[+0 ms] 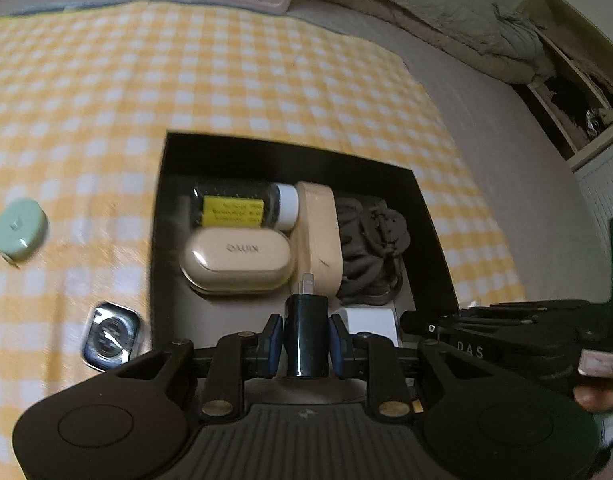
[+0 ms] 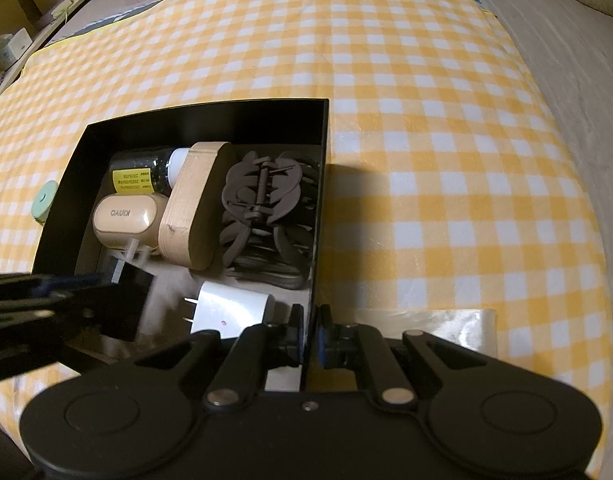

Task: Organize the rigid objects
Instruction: 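Carry the black charger into the black box beside the white charger, then open the left gripper and lift it out of the box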

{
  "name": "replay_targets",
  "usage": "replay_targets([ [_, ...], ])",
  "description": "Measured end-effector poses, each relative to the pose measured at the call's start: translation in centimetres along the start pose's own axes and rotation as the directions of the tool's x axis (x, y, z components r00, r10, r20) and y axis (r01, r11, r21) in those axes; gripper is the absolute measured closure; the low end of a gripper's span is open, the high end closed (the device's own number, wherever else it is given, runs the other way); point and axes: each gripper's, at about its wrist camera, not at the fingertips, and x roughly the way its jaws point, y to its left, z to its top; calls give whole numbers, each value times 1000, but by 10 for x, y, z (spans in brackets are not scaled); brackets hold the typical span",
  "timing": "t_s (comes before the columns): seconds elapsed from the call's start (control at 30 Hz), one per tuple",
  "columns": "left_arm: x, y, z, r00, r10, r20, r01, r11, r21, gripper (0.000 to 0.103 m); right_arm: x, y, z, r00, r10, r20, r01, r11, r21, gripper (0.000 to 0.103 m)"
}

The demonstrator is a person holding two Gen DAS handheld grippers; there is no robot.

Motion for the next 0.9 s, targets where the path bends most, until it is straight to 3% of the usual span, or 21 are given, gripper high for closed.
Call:
replay_targets([
  [0.23,20,-10,-7,1000,25,-17,-25,999,22,79,0,-1,-1,1000,1,0,-1,1000,1,96],
  [0.57,23,-5,-9,997,-67,-49,64,997,-47,79,1,1,1,1000,6,-1,-6,1000,5,96],
  [0.63,22,-1,-9,997,-63,-54,60,997,-57,75,0,0,1,1000,6,0,-6,1000,4,96],
  [0.67,22,0,-10,996,-62,-57,58,996,-62,60,0,0,1,1000,6,0,-6,1000,5,96],
  [0.7,19,2,-10,997,-56,-55,53,997,-63,53,0,0,1,1000,7,0,-7,1000,5,95],
  [0.9,4,-3,-12,998,-52,-47,53,998,35,55,0,2,1,1000,8,-1,-8,1000,5,95],
])
